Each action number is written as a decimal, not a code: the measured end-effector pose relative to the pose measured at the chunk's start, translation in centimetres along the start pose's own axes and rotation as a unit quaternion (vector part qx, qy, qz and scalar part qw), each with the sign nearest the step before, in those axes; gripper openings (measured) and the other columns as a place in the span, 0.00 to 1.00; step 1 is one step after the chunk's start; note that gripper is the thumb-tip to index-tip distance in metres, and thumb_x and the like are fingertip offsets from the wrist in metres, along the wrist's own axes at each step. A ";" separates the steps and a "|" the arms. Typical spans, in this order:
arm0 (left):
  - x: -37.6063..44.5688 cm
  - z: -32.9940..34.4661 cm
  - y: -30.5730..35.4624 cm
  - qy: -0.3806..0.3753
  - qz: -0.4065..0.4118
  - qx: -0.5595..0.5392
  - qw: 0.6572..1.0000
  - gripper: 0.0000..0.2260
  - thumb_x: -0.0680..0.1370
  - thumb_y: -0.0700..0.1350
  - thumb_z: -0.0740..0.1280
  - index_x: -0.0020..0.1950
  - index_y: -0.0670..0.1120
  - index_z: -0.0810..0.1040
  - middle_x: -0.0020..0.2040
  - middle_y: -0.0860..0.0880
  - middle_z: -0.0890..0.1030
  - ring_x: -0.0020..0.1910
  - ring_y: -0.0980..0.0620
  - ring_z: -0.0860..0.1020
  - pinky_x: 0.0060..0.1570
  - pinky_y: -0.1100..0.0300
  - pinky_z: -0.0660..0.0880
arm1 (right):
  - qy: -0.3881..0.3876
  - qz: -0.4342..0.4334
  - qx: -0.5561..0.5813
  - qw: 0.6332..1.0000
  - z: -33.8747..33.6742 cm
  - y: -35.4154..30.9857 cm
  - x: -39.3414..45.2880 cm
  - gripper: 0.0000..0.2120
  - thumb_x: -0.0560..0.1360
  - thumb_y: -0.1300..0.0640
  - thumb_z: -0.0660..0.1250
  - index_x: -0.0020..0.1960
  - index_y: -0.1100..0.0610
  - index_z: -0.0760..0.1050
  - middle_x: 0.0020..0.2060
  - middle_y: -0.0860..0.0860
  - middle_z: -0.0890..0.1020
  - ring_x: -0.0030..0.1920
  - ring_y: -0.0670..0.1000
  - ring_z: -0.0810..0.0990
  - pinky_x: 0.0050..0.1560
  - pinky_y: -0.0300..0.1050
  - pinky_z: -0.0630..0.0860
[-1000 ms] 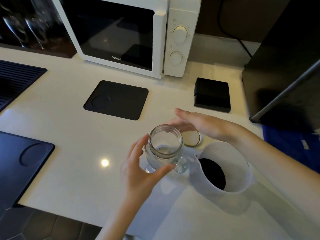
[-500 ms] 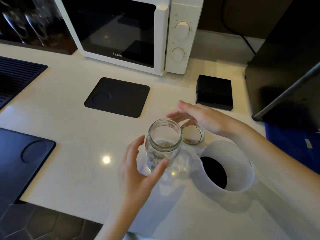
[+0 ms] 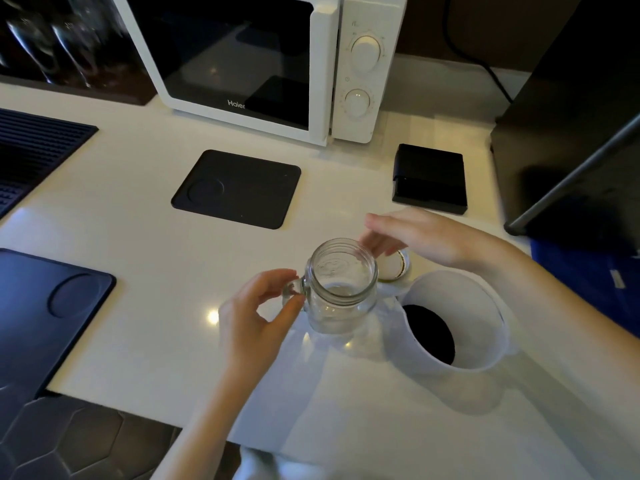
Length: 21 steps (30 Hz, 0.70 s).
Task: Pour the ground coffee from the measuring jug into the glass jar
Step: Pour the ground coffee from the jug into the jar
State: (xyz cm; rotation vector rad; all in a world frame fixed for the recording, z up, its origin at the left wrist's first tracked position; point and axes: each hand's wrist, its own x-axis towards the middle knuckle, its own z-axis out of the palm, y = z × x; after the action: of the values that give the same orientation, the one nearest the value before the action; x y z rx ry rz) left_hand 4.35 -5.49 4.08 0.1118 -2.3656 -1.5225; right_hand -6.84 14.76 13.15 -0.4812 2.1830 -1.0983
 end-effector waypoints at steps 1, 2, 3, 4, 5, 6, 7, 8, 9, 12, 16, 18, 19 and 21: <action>0.2 0.0 0.0 0.000 0.001 0.006 1.000 0.12 0.68 0.47 0.70 0.47 0.63 0.76 0.45 0.67 0.81 0.43 0.60 0.81 0.46 0.69 0.75 | -0.003 -0.009 -0.005 1.000 0.1 0.2 -0.3 0.18 0.79 0.49 0.56 0.46 0.57 0.80 0.42 0.50 0.84 0.45 0.47 0.81 0.54 0.49 0.72; 0.3 0.1 0.0 -0.002 0.000 0.008 1.000 0.13 0.68 0.46 0.69 0.46 0.63 0.76 0.44 0.67 0.81 0.42 0.59 0.81 0.46 0.69 0.75 | -0.004 -0.015 -0.008 1.000 0.2 0.5 -0.6 0.15 0.78 0.49 0.58 0.46 0.57 0.79 0.41 0.47 0.83 0.43 0.44 0.80 0.52 0.45 0.72; 0.4 0.2 -0.1 -0.003 -0.003 0.005 1.000 0.13 0.68 0.45 0.69 0.45 0.62 0.77 0.44 0.66 0.81 0.42 0.59 0.81 0.45 0.70 0.75 | -0.001 -0.019 -0.011 1.000 0.4 0.7 -0.8 0.14 0.77 0.48 0.61 0.46 0.57 0.79 0.40 0.46 0.82 0.42 0.41 0.79 0.49 0.40 0.71; 0.4 0.3 -0.2 -0.001 -0.005 0.000 1.000 0.12 0.68 0.44 0.69 0.45 0.62 0.77 0.44 0.65 0.81 0.42 0.59 0.81 0.45 0.69 0.75 | 0.003 -0.021 -0.013 1.000 0.5 0.8 -1.0 0.14 0.76 0.48 0.62 0.47 0.57 0.79 0.40 0.45 0.81 0.41 0.38 0.78 0.47 0.36 0.70; 0.4 0.3 -0.2 0.000 -0.006 -0.005 1.000 0.12 0.68 0.44 0.69 0.45 0.61 0.77 0.45 0.63 0.82 0.42 0.58 0.81 0.45 0.69 0.75 | 0.008 -0.023 -0.012 1.000 0.6 0.9 -1.2 0.13 0.75 0.48 0.63 0.48 0.57 0.79 0.41 0.45 0.81 0.40 0.37 0.77 0.46 0.32 0.69; 0.4 0.4 -0.3 0.001 -0.005 -0.008 1.000 0.12 0.68 0.44 0.69 0.45 0.61 0.78 0.45 0.62 0.82 0.43 0.58 0.81 0.46 0.68 0.75 | 0.013 -0.023 -0.012 1.000 0.7 0.9 -1.3 0.13 0.75 0.48 0.63 0.49 0.57 0.79 0.42 0.46 0.81 0.39 0.36 0.76 0.45 0.30 0.69; 0.2 0.5 -0.4 0.001 -0.002 -0.009 1.000 0.11 0.68 0.45 0.68 0.45 0.60 0.78 0.46 0.61 0.81 0.43 0.58 0.81 0.46 0.68 0.75 | 0.020 -0.022 -0.014 0.999 0.7 0.9 -1.5 0.13 0.75 0.48 0.63 0.50 0.57 0.79 0.43 0.47 0.82 0.40 0.37 0.77 0.47 0.30 0.69; 0.1 0.5 -0.4 0.003 -0.002 -0.011 1.000 0.10 0.69 0.45 0.67 0.46 0.60 0.77 0.45 0.61 0.82 0.44 0.58 0.81 0.46 0.68 0.75 | 0.035 -0.020 -0.021 0.999 0.6 0.9 -1.7 0.14 0.75 0.48 0.63 0.50 0.56 0.80 0.45 0.48 0.83 0.43 0.39 0.78 0.50 0.33 0.70; 0.0 0.6 -0.2 0.004 -0.007 -0.016 1.000 0.10 0.69 0.45 0.66 0.46 0.59 0.77 0.45 0.60 0.82 0.44 0.59 0.81 0.46 0.68 0.75 | 0.056 -0.018 -0.029 0.998 0.5 0.9 -2.0 0.13 0.75 0.47 0.63 0.50 0.55 0.80 0.46 0.47 0.83 0.47 0.41 0.79 0.53 0.36 0.70; -0.3 1.3 0.0 0.001 -0.036 -0.051 0.998 0.10 0.69 0.48 0.59 0.47 0.57 0.76 0.44 0.56 0.82 0.44 0.60 0.79 0.41 0.72 0.71 | 0.145 -0.035 -0.020 0.989 -0.1 1.5 -3.7 0.09 0.77 0.51 0.62 0.50 0.53 0.80 0.46 0.47 0.84 0.49 0.41 0.80 0.54 0.37 0.71; -1.0 3.0 -0.6 0.012 -0.081 -0.072 0.994 0.10 0.70 0.50 0.57 0.45 0.56 0.76 0.41 0.51 0.81 0.39 0.60 0.76 0.39 0.63 0.71 | 0.330 -0.042 0.088 0.939 0.4 4.2 -7.4 0.08 0.78 0.57 0.62 0.47 0.53 0.80 0.42 0.52 0.84 0.46 0.48 0.81 0.50 0.41 0.74; -1.4 3.5 -0.9 0.015 -0.096 -0.078 0.992 0.09 0.72 0.45 0.57 0.45 0.51 0.76 0.39 0.50 0.80 0.39 0.56 0.76 0.39 0.60 0.71 | 0.398 -0.028 0.120 0.909 1.5 5.6 -8.8 0.08 0.76 0.55 0.62 0.43 0.53 0.80 0.39 0.50 0.84 0.45 0.49 0.81 0.49 0.45 0.75; -1.5 3.6 -1.0 0.016 -0.099 -0.079 0.992 0.09 0.72 0.44 0.57 0.45 0.50 0.76 0.39 0.50 0.80 0.39 0.54 0.75 0.39 0.59 0.70 | 0.420 -0.015 0.136 0.897 2.2 6.2 -9.3 0.09 0.74 0.53 0.62 0.42 0.53 0.80 0.38 0.49 0.84 0.44 0.49 0.81 0.48 0.45 0.75; -1.4 3.7 -1.2 0.020 -0.106 -0.075 0.991 0.09 0.72 0.44 0.57 0.44 0.48 0.76 0.39 0.50 0.80 0.39 0.53 0.75 0.40 0.56 0.70 | 0.451 0.023 0.168 0.876 3.5 7.2 -9.9 0.11 0.70 0.50 0.61 0.42 0.54 0.80 0.39 0.47 0.83 0.43 0.47 0.80 0.47 0.44 0.73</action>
State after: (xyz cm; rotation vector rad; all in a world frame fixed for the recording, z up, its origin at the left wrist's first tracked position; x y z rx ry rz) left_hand 4.41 -2.49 1.28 0.3654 -2.2581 -1.7718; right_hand 2.51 22.65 9.51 0.3268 2.6217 -1.8911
